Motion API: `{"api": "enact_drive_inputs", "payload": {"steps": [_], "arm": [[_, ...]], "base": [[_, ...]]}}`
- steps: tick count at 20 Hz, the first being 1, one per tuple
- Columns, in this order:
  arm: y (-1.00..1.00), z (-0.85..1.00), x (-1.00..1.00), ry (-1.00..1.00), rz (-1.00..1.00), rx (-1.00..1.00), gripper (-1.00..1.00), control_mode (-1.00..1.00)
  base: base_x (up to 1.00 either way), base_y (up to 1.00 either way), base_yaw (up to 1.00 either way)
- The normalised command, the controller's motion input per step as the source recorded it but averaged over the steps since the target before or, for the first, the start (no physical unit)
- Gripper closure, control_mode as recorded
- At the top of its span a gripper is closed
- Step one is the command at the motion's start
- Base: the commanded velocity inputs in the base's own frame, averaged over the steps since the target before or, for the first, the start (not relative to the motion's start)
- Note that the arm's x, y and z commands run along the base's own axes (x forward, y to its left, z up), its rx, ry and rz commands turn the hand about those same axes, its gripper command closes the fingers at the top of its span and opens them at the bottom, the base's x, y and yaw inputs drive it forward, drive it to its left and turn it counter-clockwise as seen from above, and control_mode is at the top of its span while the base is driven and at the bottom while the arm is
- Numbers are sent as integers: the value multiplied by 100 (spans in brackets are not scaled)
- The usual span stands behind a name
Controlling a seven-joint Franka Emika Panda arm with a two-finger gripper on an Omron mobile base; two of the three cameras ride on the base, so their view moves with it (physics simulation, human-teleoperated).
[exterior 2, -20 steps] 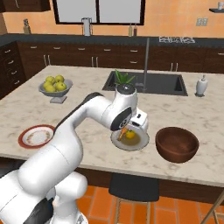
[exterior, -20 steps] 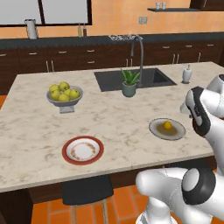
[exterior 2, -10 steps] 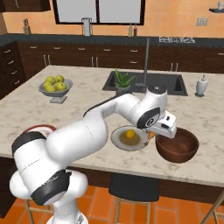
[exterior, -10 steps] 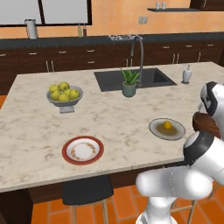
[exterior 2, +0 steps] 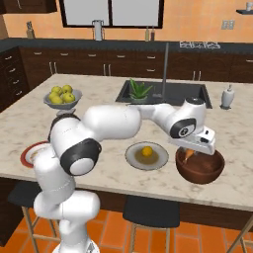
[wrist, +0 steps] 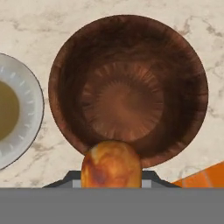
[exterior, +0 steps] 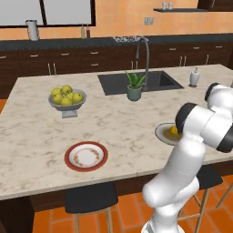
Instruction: Pick the chicken drumstick and lemon from their plates and place them in the bowl. Then put the bowl in the fridge.
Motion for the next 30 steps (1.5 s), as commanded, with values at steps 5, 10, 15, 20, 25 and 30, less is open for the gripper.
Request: {"api": "enact_drive_inputs", "payload": {"steps": [5,10,15,20,25,30], "arm": [[-16,-47,59,1,0,1,100,-100],[-12,-51,5,1,0,5,100,-100],[-17,-31,27,5,0,4,100,-100],[0,-27,40,4,0,0,100,-100],[0,-48,16,10,0,0,100,-100],[0,-37,31,5,0,-2,-100,-100]], "base": [[0,0,0],[0,0,0],[0,0,0],[0,0,0],[0,0,0],[0,0,0]]}}
